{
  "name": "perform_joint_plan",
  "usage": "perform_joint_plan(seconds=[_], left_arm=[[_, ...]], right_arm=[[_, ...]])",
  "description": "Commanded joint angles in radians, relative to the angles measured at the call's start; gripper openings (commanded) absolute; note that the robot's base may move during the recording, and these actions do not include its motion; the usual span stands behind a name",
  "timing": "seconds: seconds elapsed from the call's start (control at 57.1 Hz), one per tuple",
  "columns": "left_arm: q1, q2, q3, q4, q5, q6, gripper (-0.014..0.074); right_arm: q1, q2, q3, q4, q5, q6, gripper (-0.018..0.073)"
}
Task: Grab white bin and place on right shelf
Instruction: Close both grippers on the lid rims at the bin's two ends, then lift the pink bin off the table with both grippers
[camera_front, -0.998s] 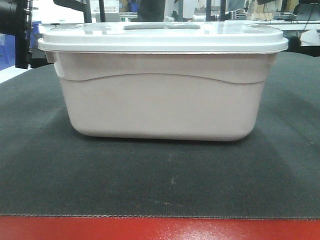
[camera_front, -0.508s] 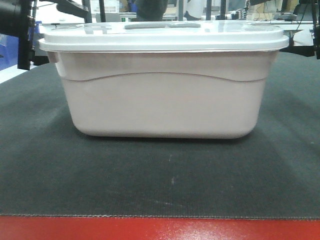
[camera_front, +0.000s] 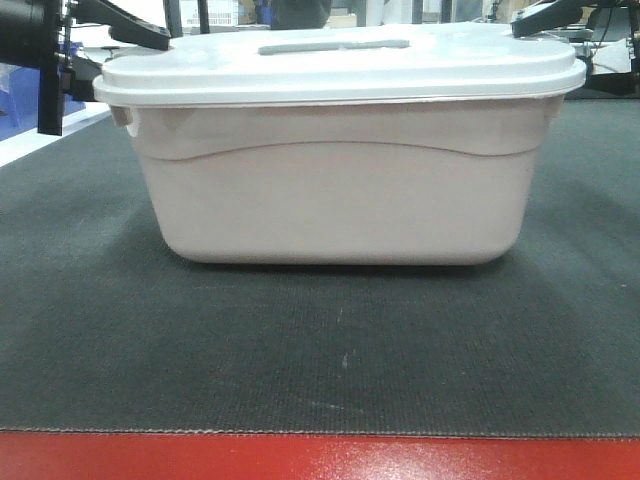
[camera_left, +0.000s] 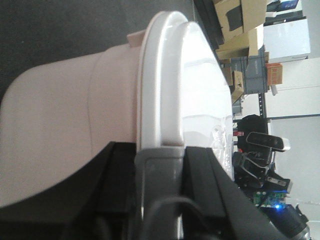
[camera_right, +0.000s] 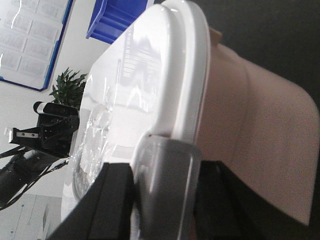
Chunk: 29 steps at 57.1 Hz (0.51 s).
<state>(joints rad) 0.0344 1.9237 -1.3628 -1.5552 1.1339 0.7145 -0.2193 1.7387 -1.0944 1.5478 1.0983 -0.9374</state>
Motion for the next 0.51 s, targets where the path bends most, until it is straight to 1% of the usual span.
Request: perform_joint_plan(seconds=[0.0,0.14,0.315,0.49], left_arm=[[-0.030,-0.080,-0.031,-0.136,0.207,-0.007,-0.0126],[-0.039,-0.116,-0.031,-0.170,0.207,-0.007,-0.0126],[-0.048,-0.169,-0.031,-0.212,0.207,-0.007,-0.0126],[-0.054,-0.227,-0.031,-0.243,0.207,-0.007,-0.0126]], right_arm=[[0.013,-0.074,-0.024,0.116,0.230,-0.016,0.0058],[0.013,-0.119,-0.024,0.176,0.230,-0.013,0.0058],[0.013,-0.191,-0.024,0.258,0.231,0.039,0.0058],[0.013,-0.250,-0.024,0.275,0.231,0.069,0.0058]])
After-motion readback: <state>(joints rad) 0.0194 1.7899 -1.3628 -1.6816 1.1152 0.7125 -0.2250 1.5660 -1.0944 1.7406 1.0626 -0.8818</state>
